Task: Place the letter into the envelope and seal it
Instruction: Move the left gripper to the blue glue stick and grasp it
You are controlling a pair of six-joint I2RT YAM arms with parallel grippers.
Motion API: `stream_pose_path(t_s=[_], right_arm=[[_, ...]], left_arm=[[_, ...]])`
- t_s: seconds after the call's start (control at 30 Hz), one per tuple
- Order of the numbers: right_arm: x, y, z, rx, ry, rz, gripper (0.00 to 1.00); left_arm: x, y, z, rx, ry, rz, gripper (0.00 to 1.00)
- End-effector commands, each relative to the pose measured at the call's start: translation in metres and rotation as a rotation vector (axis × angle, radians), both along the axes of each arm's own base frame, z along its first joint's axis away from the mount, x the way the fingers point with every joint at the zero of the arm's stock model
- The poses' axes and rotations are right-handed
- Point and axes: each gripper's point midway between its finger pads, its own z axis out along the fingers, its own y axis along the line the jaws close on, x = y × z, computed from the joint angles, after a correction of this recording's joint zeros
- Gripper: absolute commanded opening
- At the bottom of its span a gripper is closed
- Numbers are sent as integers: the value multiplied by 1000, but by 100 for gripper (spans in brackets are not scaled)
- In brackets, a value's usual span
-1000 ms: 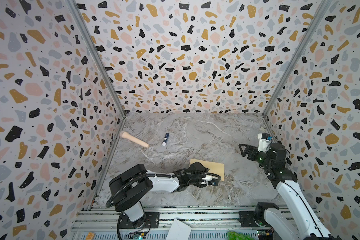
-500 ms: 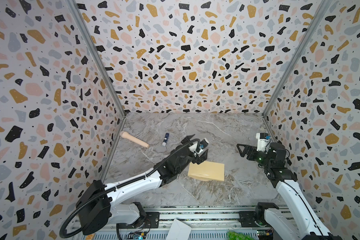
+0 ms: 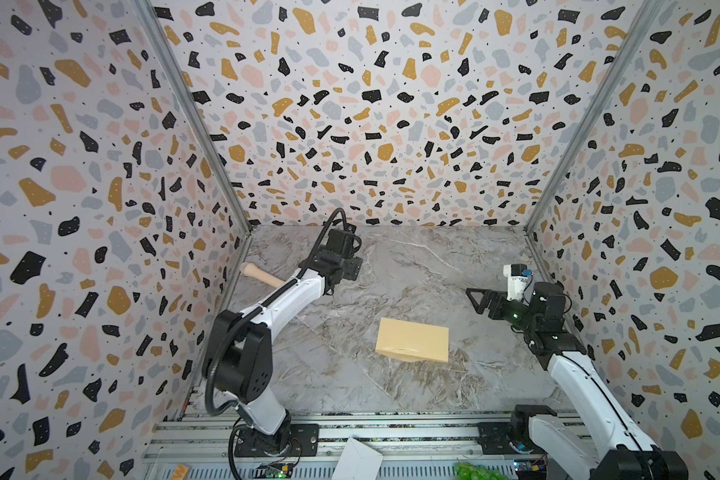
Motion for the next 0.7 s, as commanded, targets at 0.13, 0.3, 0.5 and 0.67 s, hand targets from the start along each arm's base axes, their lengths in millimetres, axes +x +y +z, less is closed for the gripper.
stream_pose_path(t_s=[0.13,0.3,0.5,0.67], right_arm=[[2,10,15,12,-42,44,99],[1,12,10,6,-30,52,99],[1,12,7,-1,-24,54,100],[1,12,9,-6,-36,54,99]], left_arm=[[19,8,-60,-2,144,55,79],[27,17,-85,-13,189,80,76],[33,24,-99,-26,206,87,73],[37,29,-114,-36,231,95,69]])
